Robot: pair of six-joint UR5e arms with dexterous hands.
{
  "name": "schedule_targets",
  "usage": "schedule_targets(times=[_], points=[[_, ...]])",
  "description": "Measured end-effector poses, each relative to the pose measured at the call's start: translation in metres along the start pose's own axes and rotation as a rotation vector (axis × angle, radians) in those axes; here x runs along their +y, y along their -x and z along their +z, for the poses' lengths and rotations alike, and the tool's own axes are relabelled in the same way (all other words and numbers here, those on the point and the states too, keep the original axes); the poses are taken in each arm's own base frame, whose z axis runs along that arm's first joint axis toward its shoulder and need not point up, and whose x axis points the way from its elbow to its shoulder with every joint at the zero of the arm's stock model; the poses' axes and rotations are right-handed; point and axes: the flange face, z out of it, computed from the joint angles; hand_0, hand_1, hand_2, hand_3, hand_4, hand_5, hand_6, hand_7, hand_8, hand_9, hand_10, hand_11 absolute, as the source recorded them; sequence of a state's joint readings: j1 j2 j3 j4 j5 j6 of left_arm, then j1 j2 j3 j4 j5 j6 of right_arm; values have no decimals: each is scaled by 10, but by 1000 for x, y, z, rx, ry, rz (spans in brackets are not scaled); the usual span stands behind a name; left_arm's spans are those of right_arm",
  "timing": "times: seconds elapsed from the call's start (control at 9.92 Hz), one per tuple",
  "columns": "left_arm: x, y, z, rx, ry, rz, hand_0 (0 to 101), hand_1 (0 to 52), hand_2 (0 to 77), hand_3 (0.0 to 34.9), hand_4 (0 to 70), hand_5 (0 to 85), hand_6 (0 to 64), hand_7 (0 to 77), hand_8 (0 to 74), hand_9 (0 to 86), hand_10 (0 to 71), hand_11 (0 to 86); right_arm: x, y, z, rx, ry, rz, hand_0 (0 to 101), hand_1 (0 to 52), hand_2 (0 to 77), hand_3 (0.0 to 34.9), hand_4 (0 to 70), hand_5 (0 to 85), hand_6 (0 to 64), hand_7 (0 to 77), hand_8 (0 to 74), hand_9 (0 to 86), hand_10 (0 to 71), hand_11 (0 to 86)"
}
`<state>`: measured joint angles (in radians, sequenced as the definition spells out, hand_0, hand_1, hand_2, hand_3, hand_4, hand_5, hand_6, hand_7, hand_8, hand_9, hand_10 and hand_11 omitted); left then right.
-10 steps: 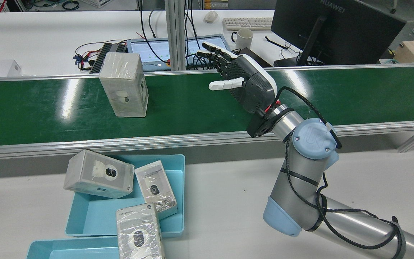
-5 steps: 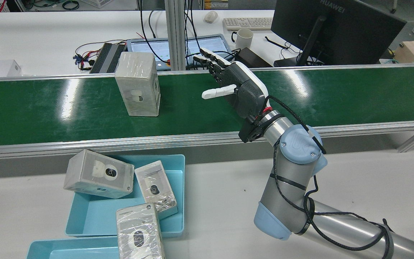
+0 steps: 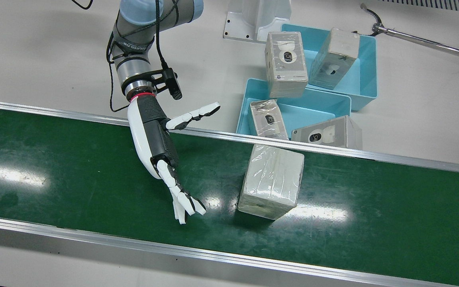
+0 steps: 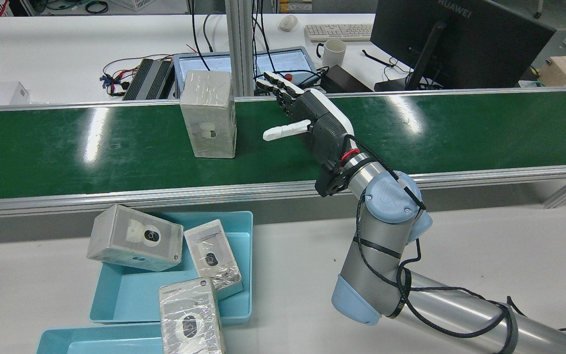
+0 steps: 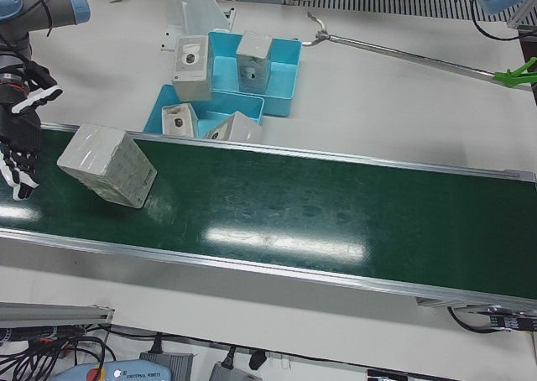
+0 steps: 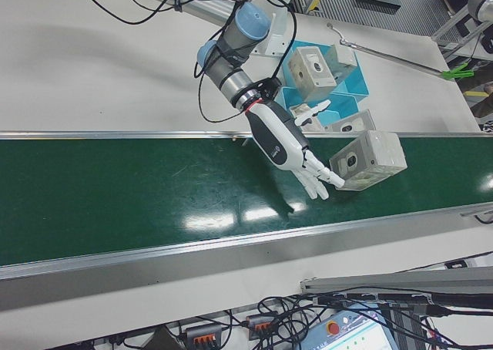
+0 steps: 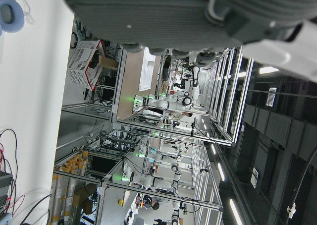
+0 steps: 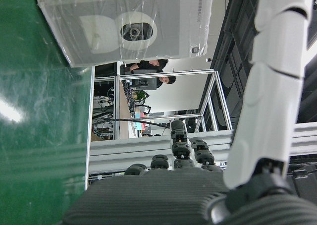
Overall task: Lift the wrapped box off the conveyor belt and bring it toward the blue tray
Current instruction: 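Move the right hand along the belt to meet the wrapped box, then close the right hand fingers around the wrapped white box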
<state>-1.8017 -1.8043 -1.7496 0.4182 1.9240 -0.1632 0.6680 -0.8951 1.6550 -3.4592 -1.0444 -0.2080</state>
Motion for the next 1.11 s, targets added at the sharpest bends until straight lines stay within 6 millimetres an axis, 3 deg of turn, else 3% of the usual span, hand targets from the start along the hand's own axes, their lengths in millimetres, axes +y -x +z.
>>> schedule_targets(times=[0.4, 0.5, 0.71, 0.81, 0.91, 1.01, 1.11], points=[[0, 0, 0, 0, 0, 0, 0, 0, 11, 0, 0, 11, 5, 5, 5, 5, 0, 5, 10, -9, 18, -18, 0, -35, 459, 109, 55, 0, 54, 65, 38, 125, 27, 22, 0, 11], [0, 0, 0, 0, 0, 0, 0, 0, 5, 0, 0, 11, 5, 5, 5, 5, 5, 5, 11, -10, 19, -27, -2, -43, 461, 125, 76, 11, 22, 60, 11, 93, 11, 16, 0, 11], [0, 0, 0, 0, 0, 0, 0, 0, 11, 0, 0, 11, 5, 5, 5, 5, 0, 5, 11, -16, 23, -34, -10, -56, 461, 125, 76, 30, 22, 60, 22, 93, 11, 16, 0, 11], [0, 0, 0, 0, 0, 0, 0, 0, 11, 0, 0, 11, 5, 5, 5, 5, 5, 5, 10, -21, 27, -32, -17, -61, 466, 142, 76, 63, 22, 60, 22, 93, 11, 16, 0, 11], [0, 0, 0, 0, 0, 0, 0, 0, 11, 0, 0, 11, 5, 5, 5, 5, 5, 5, 9, -26, 30, -30, -24, -65, 466, 142, 76, 63, 22, 60, 22, 93, 11, 16, 0, 11], [0, 0, 0, 0, 0, 0, 0, 0, 11, 0, 0, 11, 5, 5, 5, 5, 5, 5, 7, -29, 33, -28, -31, -69, 480, 175, 125, 115, 22, 82, 16, 93, 27, 11, 0, 11], [0, 0, 0, 0, 0, 0, 0, 0, 11, 0, 0, 11, 5, 5, 5, 5, 5, 5, 5, -31, 35, -29, -36, -73, 537, 235, 251, 52, 115, 218, 120, 240, 71, 16, 27, 11]])
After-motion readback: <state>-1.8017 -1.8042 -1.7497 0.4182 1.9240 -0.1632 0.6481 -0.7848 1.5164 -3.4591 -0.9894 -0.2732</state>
